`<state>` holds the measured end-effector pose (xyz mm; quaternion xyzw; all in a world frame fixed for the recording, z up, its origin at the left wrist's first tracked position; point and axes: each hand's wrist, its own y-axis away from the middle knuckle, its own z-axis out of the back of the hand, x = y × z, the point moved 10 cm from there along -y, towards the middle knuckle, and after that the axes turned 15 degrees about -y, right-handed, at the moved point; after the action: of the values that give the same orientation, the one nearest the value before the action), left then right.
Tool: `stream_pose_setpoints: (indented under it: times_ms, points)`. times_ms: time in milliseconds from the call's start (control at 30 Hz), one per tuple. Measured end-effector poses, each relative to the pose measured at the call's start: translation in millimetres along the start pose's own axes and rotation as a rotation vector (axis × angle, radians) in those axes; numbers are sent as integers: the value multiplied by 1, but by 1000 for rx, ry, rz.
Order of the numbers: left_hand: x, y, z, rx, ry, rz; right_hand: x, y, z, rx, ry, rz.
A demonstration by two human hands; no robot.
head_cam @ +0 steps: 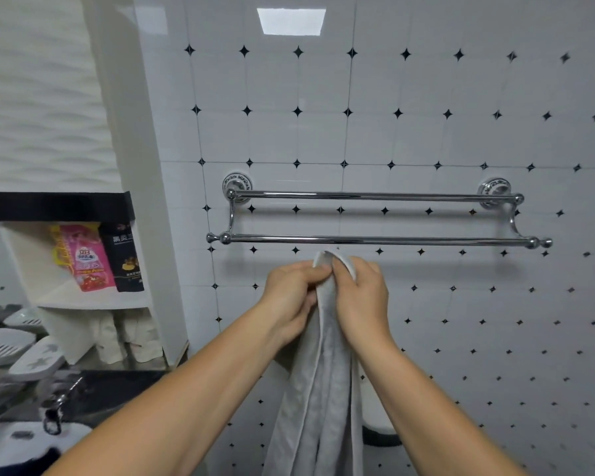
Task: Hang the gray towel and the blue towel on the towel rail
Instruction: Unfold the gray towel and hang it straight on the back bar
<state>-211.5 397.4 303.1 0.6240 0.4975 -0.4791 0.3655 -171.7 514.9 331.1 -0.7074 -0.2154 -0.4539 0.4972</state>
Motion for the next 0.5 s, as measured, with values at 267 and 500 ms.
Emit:
stream_pose_setpoints:
  times_ms: [267,500]
  points:
    - [-9,15,9,-64,-84,-4,5,17,-22,174,104,133]
    - [-25,28,9,-96,-235,-26,8,10,-15,123,150,153]
